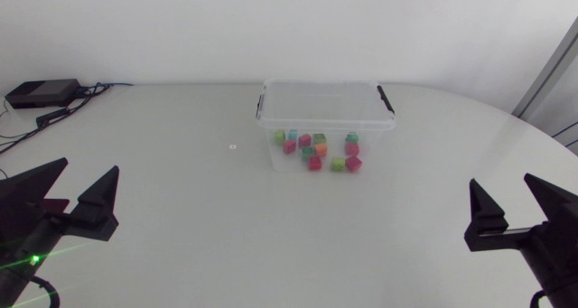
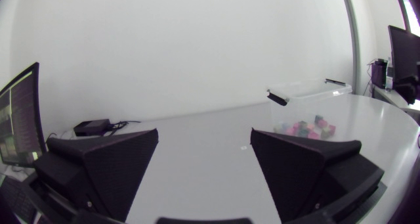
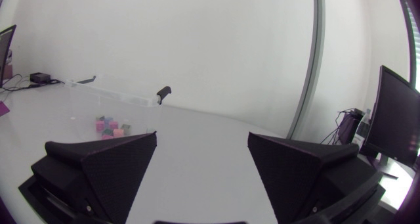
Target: Pick up the duplo bricks and place them in the container
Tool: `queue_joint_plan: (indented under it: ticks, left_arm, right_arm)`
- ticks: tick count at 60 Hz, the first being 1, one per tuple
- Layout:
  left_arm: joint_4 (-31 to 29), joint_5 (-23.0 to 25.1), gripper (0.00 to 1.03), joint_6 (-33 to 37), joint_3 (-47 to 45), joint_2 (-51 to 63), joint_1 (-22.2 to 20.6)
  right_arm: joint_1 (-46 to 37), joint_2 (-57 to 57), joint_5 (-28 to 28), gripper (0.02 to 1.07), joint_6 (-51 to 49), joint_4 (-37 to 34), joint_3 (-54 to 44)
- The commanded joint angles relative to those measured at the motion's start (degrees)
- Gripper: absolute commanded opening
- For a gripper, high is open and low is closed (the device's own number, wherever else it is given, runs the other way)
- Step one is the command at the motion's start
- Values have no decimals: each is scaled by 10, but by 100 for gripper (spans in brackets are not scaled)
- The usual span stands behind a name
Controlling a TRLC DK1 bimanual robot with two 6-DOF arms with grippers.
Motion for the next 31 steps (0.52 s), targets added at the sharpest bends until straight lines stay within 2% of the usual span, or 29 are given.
queue_joint_plan:
  ticks: [1, 15, 31]
  left_arm:
    - [2, 7, 98, -32, -30, -27, 12]
    - [1, 17, 98, -77, -91, -99, 41]
    - [1, 17, 98, -77, -91, -99, 41]
  right_arm:
    - [5, -1, -4, 102, 36, 20, -22]
    - [9, -1, -17, 102, 92, 63, -57]
    - [9, -1, -17, 102, 93, 63, -57]
